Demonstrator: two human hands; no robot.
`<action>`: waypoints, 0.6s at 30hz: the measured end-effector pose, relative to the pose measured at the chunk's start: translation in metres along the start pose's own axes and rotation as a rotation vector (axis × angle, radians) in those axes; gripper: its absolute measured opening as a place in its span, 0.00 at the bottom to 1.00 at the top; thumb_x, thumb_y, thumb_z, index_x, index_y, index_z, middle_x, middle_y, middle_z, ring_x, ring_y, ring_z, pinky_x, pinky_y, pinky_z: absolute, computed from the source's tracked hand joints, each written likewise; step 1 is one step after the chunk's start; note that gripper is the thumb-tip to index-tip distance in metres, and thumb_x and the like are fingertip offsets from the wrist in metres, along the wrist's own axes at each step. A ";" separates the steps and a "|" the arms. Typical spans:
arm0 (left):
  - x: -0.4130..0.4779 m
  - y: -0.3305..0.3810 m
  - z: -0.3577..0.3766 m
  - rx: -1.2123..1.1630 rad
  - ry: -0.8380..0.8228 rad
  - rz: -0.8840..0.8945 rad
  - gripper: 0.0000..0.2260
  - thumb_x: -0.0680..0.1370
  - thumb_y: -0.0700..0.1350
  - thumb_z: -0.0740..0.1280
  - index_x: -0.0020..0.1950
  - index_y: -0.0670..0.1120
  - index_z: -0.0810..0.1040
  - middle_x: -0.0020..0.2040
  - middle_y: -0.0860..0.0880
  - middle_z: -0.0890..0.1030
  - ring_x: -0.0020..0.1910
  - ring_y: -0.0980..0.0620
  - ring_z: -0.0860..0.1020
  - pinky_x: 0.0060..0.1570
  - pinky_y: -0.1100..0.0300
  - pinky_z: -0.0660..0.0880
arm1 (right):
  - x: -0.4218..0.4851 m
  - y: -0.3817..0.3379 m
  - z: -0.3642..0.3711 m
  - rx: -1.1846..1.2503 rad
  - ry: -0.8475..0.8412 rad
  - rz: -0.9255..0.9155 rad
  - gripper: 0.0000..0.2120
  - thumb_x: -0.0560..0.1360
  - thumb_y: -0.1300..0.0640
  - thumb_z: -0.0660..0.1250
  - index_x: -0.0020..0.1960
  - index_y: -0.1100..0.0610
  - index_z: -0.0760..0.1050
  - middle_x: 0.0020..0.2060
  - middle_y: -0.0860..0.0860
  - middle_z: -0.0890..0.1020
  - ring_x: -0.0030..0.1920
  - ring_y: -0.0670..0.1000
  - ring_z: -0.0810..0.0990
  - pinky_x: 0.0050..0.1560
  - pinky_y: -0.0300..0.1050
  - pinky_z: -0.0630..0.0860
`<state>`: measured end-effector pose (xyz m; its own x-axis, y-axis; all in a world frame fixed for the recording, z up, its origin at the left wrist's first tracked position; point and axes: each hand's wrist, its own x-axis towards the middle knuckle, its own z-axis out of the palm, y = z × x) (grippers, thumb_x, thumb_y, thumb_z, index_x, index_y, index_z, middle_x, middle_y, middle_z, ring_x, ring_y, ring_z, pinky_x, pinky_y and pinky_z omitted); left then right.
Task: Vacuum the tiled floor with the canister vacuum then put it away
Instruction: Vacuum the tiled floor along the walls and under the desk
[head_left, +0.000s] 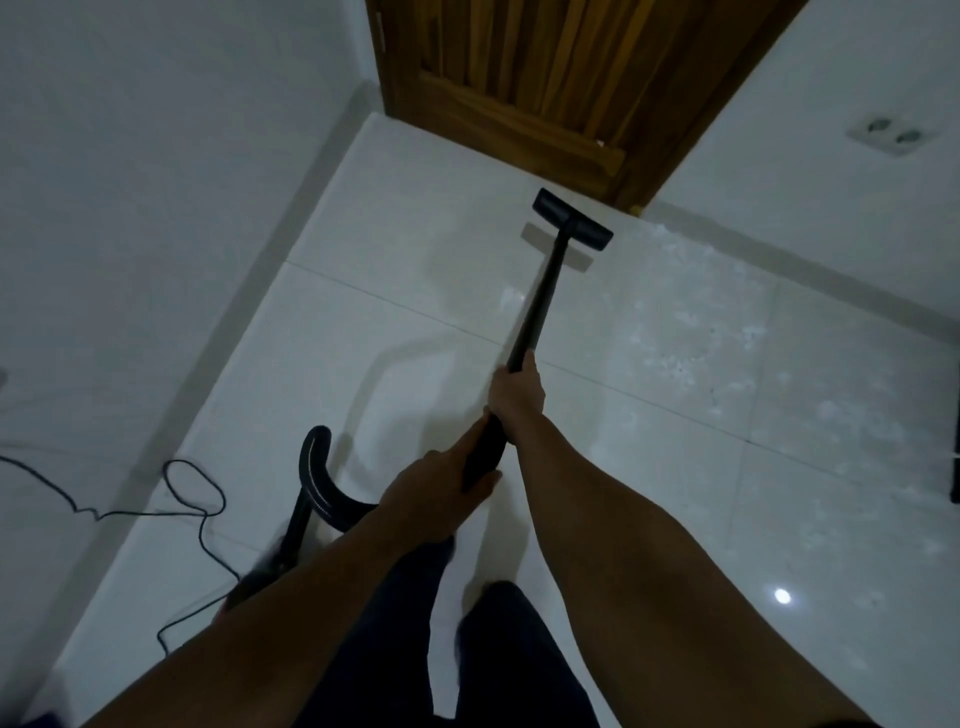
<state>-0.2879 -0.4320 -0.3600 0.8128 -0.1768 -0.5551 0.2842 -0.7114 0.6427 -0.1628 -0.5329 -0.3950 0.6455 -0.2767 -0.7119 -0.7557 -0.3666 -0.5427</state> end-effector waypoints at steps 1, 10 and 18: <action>-0.013 -0.002 0.011 0.001 -0.010 0.000 0.33 0.82 0.58 0.60 0.80 0.62 0.43 0.41 0.47 0.84 0.34 0.51 0.82 0.42 0.49 0.82 | -0.011 0.015 -0.002 -0.022 -0.002 -0.011 0.29 0.83 0.52 0.58 0.81 0.46 0.51 0.56 0.55 0.80 0.32 0.50 0.79 0.29 0.42 0.78; -0.144 -0.019 0.140 -0.004 -0.055 -0.008 0.40 0.70 0.78 0.50 0.76 0.70 0.37 0.65 0.34 0.77 0.63 0.33 0.77 0.60 0.38 0.76 | -0.124 0.162 -0.039 -0.048 -0.078 -0.029 0.30 0.83 0.55 0.58 0.81 0.50 0.50 0.53 0.55 0.78 0.34 0.48 0.76 0.26 0.39 0.69; -0.281 -0.021 0.220 -0.066 -0.126 0.048 0.32 0.82 0.54 0.62 0.81 0.55 0.48 0.36 0.56 0.78 0.30 0.58 0.78 0.34 0.65 0.76 | -0.219 0.298 -0.047 -0.054 -0.085 0.012 0.30 0.83 0.56 0.57 0.82 0.51 0.48 0.64 0.57 0.76 0.34 0.44 0.72 0.27 0.36 0.66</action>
<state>-0.6338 -0.5166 -0.3341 0.7572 -0.2966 -0.5819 0.2823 -0.6548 0.7011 -0.5237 -0.6230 -0.3801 0.6229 -0.2060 -0.7547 -0.7548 -0.4119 -0.5105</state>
